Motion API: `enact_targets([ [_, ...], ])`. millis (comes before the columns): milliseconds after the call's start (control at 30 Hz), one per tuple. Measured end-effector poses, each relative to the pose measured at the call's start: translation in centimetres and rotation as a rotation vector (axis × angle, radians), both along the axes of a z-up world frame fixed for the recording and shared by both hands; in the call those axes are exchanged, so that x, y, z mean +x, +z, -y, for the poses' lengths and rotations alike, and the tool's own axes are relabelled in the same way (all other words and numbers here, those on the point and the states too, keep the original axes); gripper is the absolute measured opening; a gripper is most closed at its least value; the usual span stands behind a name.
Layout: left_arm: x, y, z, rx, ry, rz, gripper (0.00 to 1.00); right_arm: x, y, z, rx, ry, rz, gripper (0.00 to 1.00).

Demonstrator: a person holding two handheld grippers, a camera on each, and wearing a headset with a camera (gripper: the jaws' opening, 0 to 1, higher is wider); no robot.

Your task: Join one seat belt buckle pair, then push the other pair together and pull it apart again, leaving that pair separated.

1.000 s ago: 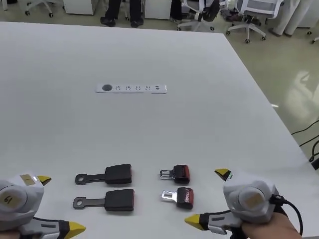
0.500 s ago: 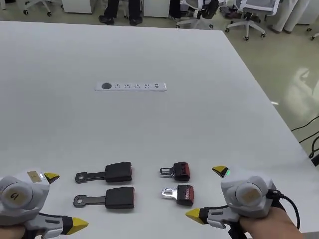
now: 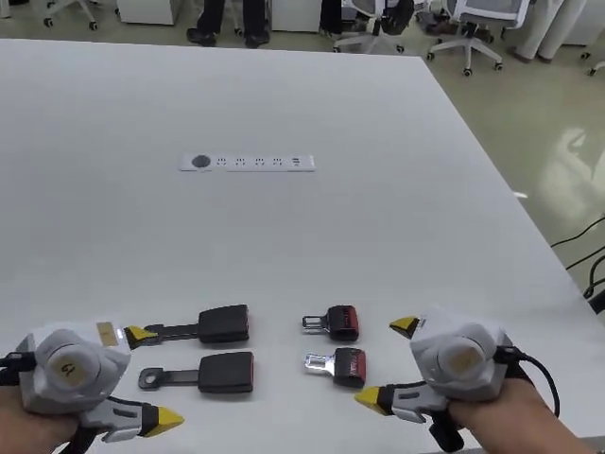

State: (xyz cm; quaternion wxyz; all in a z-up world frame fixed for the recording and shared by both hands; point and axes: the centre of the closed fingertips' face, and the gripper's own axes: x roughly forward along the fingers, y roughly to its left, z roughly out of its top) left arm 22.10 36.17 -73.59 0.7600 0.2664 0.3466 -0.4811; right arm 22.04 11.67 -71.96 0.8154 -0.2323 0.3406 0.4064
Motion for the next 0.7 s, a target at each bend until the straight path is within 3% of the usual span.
enact_targets([
  [367, 0.4, -0.3, 3.0, -0.025, -0.028, -0.046, 0.61, 0.8, -2.0, -1.6, -0.081, 0.107, -0.021, 0.57],
  [500, 0.3, -0.8, 3.5, -0.021, -0.049, -0.072, 0.49, 1.1, -2.6, -2.2, -0.104, 0.142, -0.034, 0.55],
  [633, 0.7, -0.9, 4.0, -0.020, -0.068, -0.065, 0.46, 1.2, -2.7, -2.6, -0.123, 0.174, -0.045, 0.52],
  [700, 0.9, -1.1, 4.0, 0.026, -0.126, -0.038, 0.46, 1.3, -3.2, -2.5, -0.132, 0.194, -0.060, 0.48],
])
